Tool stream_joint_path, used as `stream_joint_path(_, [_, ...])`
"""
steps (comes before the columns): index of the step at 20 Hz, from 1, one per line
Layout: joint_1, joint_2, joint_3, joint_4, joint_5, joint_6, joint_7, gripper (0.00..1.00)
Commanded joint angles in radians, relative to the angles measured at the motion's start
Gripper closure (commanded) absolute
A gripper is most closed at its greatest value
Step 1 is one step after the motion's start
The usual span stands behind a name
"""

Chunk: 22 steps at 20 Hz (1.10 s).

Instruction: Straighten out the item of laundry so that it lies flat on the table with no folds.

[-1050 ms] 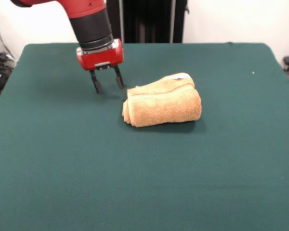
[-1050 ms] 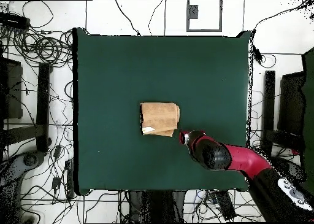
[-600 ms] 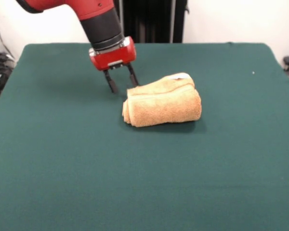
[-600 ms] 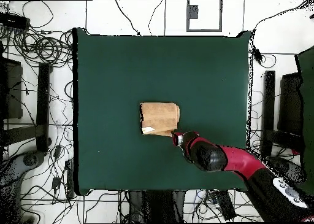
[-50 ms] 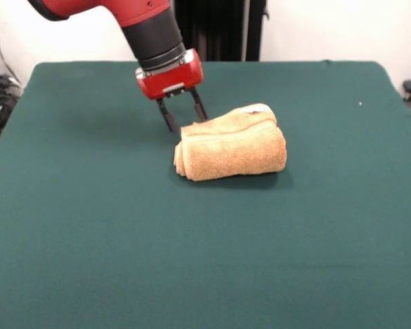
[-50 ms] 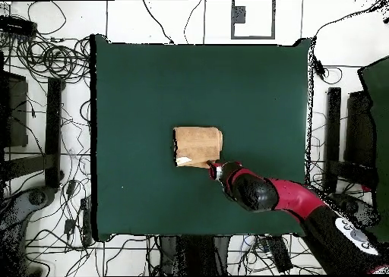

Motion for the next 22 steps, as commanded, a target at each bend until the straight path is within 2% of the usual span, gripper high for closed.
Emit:
stream_joint_path(1, [0.033,0.023,0.089,-0.001,-0.036,-0.052,0.032,0.0])
stream_joint_path(16, [0.025,0.047,0.104,-0.006,-0.046,-0.084,0.029,0.0])
stream_joint_path(22, [0.032,0.061,0.096,-0.022,-0.034,-0.046,0.016,0.0])
